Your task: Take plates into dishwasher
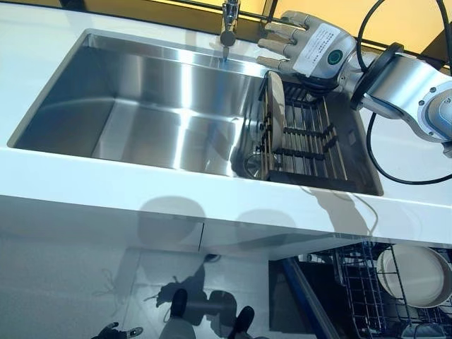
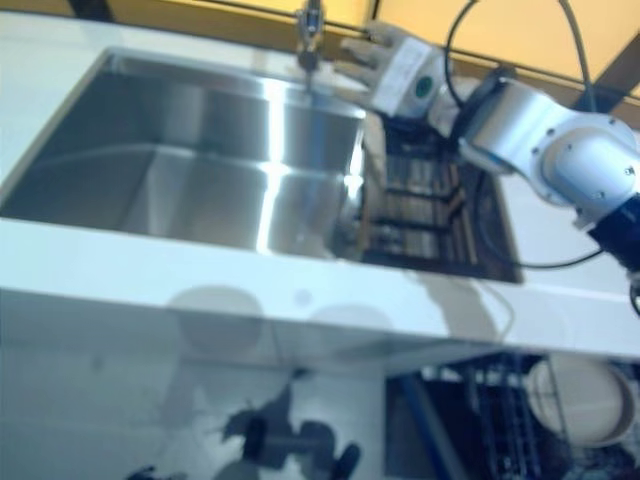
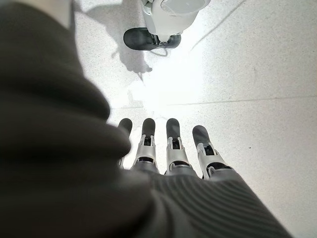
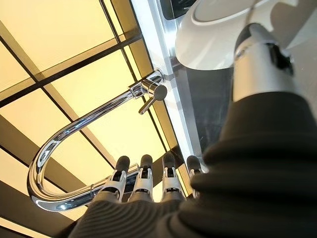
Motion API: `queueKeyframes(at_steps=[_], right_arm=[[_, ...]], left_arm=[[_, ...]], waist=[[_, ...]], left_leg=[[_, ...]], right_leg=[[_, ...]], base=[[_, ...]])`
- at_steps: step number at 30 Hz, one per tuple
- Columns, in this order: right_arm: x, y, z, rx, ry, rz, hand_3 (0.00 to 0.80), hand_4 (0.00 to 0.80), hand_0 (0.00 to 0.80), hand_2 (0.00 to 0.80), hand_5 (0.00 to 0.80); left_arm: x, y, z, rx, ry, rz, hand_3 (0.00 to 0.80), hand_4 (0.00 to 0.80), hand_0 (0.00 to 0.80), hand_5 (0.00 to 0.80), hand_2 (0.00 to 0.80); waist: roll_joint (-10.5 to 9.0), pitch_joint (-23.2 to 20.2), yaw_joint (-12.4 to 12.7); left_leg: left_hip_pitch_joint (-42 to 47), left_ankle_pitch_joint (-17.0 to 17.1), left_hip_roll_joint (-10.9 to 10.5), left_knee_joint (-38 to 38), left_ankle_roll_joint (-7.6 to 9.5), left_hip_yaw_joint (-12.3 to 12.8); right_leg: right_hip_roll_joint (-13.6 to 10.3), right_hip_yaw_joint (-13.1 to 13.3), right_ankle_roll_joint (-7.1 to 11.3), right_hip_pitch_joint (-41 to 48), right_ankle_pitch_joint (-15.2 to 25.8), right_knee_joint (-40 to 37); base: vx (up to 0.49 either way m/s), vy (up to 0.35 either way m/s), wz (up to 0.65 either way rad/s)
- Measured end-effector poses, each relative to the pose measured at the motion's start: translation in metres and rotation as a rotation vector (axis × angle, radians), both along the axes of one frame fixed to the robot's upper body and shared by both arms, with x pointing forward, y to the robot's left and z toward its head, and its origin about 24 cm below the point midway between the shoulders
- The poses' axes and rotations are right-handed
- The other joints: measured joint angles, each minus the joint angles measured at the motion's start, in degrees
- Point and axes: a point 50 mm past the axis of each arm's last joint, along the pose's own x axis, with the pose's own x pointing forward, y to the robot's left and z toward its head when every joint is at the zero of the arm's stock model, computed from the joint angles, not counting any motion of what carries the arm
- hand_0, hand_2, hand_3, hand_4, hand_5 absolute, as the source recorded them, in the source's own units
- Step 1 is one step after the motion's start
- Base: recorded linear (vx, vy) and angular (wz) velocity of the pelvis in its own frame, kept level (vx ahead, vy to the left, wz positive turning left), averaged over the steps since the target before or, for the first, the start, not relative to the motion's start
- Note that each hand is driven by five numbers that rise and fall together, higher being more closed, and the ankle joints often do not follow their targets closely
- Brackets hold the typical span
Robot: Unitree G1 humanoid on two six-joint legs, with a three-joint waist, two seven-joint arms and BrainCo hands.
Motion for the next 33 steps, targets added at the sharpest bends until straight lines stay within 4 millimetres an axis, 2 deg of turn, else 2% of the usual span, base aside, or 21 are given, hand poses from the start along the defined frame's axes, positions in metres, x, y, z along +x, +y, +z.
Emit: queueKeyframes(at_steps=[6,13,21,33], right_arm=[[0.001,0.003,-0.001,-0.011,0.001,0.000,0.000,0.000,0.000,0.000,0.000],[0.001,0.004,-0.002,-0.022,0.002,-0.006,0.000,0.000,0.000,0.000,0.000],[0.003,0.016,-0.008,-0.058,0.021,-0.003,0.000,0.000,0.000,0.000,0.000],[0.004,0.017,-0.016,-0.143,0.049,-0.041,0.000,0.000,0.000,0.000,0.000]], left_arm=[[0.001,0.002,0.001,0.004,-0.006,0.003,0.000,0.000,0.000,0.000,0.000],[0.002,0.003,0.002,0.008,-0.010,0.003,0.000,0.000,0.000,0.000,0.000],[0.003,0.003,0.003,-0.005,-0.024,0.025,0.000,0.000,0.000,0.000,0.000],[0.007,0.004,0.004,-0.005,-0.047,0.018,0.000,0.000,0.000,0.000,0.000]], waist=[[-0.78,0.3,0.0],[-0.78,0.3,0.0],[-0.78,0.3,0.1],[-0.72,0.9,0.1]], left_leg=[[0.0,0.0,0.0,0.0,0.00,0.2],[-0.1,0.0,0.0,0.0,0.00,0.4],[-1.1,0.0,0.0,0.1,-0.02,0.5],[-1.8,0.0,0.1,0.1,-0.03,0.6]], right_leg=[[0.0,0.1,0.00,0.0,0.0,0.0],[0.0,0.2,0.00,-0.2,0.0,0.0],[0.0,0.2,-0.07,-1.2,0.1,0.0],[0.1,0.3,-0.08,-1.8,0.1,0.0]], base=[[-0.005,0.003,0.00],[-0.005,0.002,0.00],[0.000,0.000,0.00],[0.013,-0.004,0.00]])
